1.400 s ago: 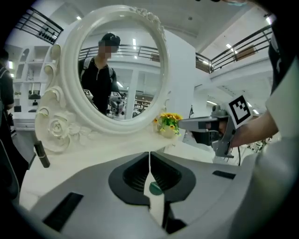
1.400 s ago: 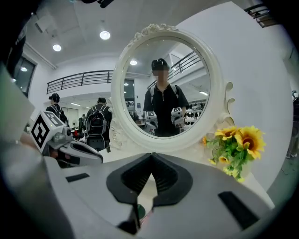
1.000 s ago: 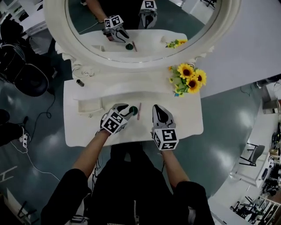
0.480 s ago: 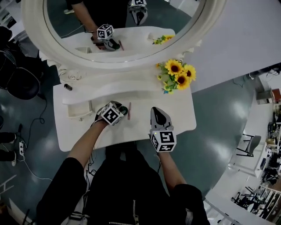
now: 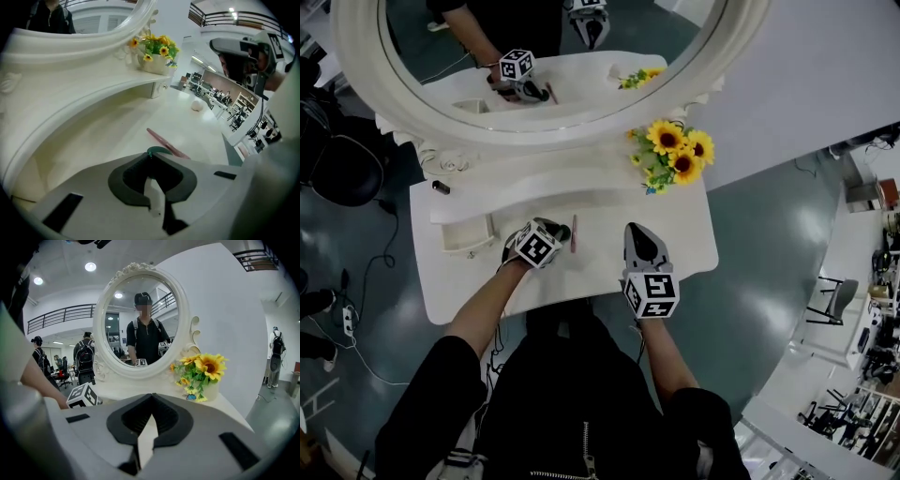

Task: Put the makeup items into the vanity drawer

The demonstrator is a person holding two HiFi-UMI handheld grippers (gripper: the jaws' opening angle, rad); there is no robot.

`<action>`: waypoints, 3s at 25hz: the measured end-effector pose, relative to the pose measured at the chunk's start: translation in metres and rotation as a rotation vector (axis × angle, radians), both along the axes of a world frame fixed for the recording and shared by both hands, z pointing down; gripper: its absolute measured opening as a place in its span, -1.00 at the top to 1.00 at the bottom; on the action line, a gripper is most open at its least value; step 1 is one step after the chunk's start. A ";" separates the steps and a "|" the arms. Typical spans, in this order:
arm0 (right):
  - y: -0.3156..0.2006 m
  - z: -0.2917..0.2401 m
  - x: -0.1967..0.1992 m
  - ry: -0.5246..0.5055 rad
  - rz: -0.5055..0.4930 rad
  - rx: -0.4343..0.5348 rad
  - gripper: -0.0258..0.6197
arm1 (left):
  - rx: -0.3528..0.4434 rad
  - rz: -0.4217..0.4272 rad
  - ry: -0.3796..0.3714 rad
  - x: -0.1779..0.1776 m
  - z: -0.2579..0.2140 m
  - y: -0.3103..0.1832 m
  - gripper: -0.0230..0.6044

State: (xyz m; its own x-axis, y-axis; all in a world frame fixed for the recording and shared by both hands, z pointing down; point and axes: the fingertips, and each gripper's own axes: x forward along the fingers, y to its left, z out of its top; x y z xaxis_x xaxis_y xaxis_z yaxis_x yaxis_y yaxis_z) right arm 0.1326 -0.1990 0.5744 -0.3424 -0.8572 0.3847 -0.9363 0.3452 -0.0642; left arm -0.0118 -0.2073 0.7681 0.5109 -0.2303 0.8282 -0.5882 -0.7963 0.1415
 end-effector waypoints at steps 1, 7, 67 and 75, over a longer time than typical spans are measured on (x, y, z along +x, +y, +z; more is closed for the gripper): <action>-0.001 0.000 0.000 -0.004 0.002 0.000 0.91 | 0.002 -0.014 0.002 -0.001 0.000 -0.001 0.82; -0.007 -0.007 -0.008 -0.013 -0.016 0.017 0.91 | 0.002 -0.109 0.071 -0.009 -0.011 -0.001 0.83; -0.051 -0.042 -0.145 -0.017 -0.351 0.097 0.91 | 0.176 -0.506 -0.048 -0.239 -0.056 0.011 0.70; -0.052 -0.046 -0.145 -0.019 -0.347 0.111 0.91 | 0.320 -0.578 0.067 -0.237 -0.106 0.005 0.79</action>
State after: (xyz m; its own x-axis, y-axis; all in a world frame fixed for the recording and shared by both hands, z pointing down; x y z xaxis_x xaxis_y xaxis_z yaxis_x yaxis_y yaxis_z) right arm -0.0120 -0.2506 0.5289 -0.6264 -0.7250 0.2864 -0.7613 0.6479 -0.0251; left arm -0.2490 -0.2025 0.6624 0.2791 -0.7124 0.6439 -0.9315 -0.3638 0.0012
